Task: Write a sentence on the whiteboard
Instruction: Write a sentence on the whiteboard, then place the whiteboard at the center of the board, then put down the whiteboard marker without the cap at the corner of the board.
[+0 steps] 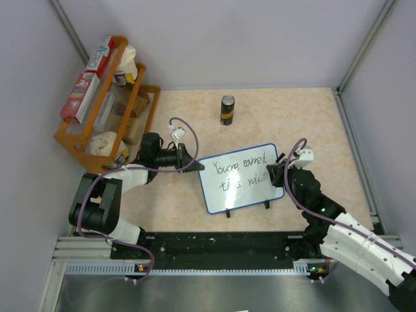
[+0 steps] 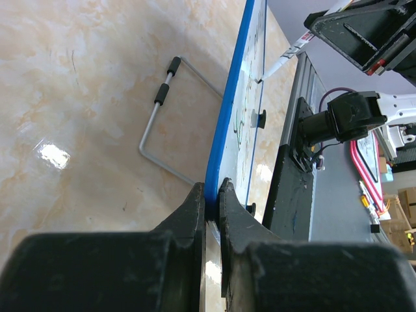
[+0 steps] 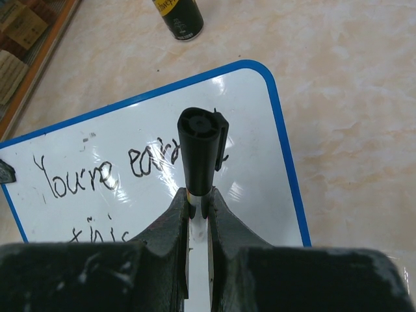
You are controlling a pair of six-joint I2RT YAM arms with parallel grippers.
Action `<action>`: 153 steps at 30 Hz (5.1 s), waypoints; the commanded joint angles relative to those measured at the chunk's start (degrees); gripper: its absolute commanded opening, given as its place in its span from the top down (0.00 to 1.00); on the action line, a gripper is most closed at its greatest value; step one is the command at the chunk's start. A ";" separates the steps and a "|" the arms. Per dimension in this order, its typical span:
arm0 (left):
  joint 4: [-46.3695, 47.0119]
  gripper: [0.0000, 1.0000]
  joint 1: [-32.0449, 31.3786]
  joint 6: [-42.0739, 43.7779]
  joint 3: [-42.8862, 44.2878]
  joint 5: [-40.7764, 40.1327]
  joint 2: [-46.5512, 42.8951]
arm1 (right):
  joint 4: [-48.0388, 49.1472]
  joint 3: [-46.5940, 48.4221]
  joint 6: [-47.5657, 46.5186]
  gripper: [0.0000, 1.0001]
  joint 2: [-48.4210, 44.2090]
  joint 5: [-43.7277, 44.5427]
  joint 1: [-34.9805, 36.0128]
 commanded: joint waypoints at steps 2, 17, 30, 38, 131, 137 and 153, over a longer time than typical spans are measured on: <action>-4.07 1.00 -1.07 7.14 -1.14 -6.63 2.18 | -1.80 -1.61 0.82 1.00 -1.17 -0.79 -0.55; -3.98 1.00 -1.07 7.14 -1.23 -6.63 2.18 | 1.01 1.46 -0.32 1.00 1.03 1.76 -0.55; -3.98 1.00 -1.07 7.14 -1.14 -6.45 2.27 | 4.18 3.31 -1.02 1.00 2.70 3.16 -0.55; -3.98 1.00 -1.07 7.14 -1.14 -6.54 2.27 | 4.53 4.10 -1.29 1.00 2.79 3.43 -1.51; -17.51 0.01 -1.07 -0.94 0.09 -32.20 -49.05 | -23.95 -10.13 38.69 1.00 -21.37 -31.81 -2.48; -18.57 0.01 -1.07 -0.77 1.76 -32.47 -51.87 | -23.95 -16.20 44.94 0.96 -26.12 -31.47 -2.39; -18.74 0.01 -1.07 -0.77 1.85 -31.85 -51.78 | -24.39 -15.24 46.08 0.36 -23.40 -30.15 -2.39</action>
